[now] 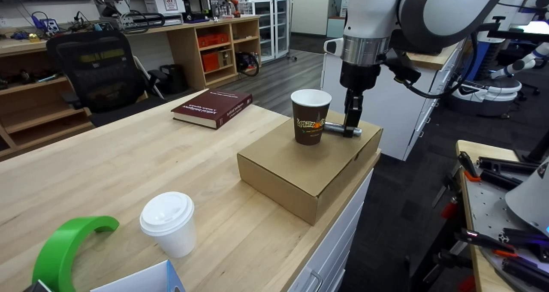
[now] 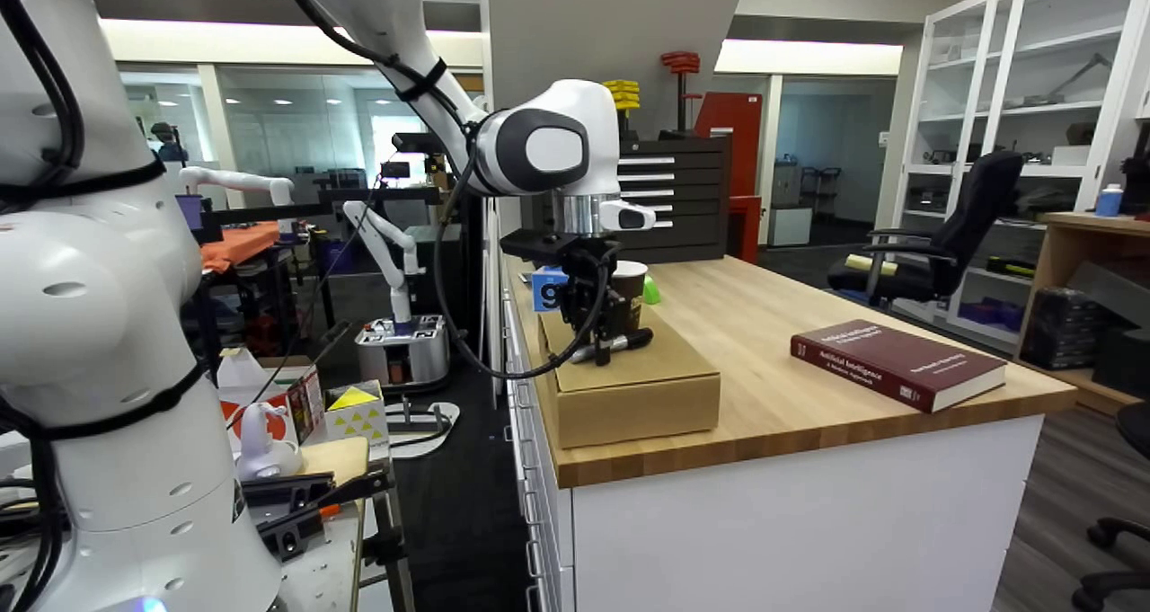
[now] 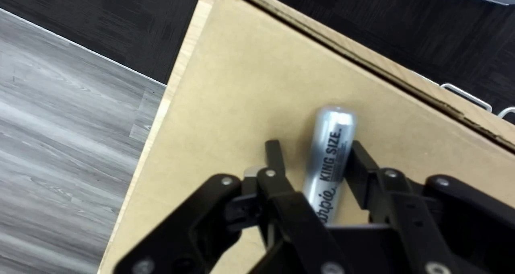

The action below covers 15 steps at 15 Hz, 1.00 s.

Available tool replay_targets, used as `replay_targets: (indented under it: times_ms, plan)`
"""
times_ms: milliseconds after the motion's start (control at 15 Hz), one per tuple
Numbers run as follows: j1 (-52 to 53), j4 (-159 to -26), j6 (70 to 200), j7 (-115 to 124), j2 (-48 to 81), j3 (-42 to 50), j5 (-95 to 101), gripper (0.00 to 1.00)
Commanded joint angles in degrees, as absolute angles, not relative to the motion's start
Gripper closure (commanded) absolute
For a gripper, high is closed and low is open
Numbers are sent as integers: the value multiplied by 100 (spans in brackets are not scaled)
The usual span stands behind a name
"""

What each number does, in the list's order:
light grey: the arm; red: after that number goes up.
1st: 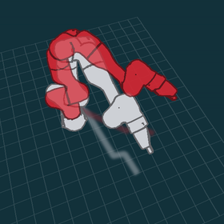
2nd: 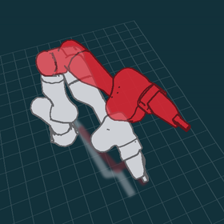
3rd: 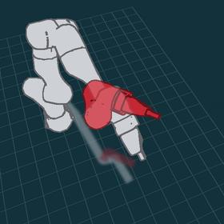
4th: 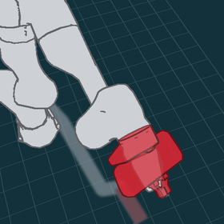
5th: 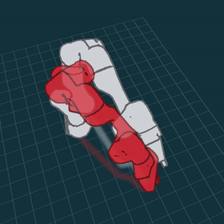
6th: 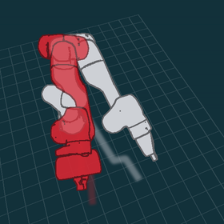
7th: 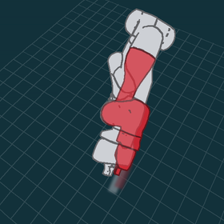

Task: Place the black marker inside the coffee cup

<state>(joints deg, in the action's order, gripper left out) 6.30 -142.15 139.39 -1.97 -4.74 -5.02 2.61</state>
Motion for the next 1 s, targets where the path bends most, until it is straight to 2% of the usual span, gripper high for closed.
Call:
replay_targets:
  times_ms: [0,133,267,933]
  plan:
    - [620,-14157,14027,-329,-418,-517,183,85]
    - [622,-14161,14029,-338,-419,-517,160,98]
    - [617,-14178,14020,-350,-436,-506,129,94]
    - [448,-14071,13070,-150,-1372,-364,210,94]
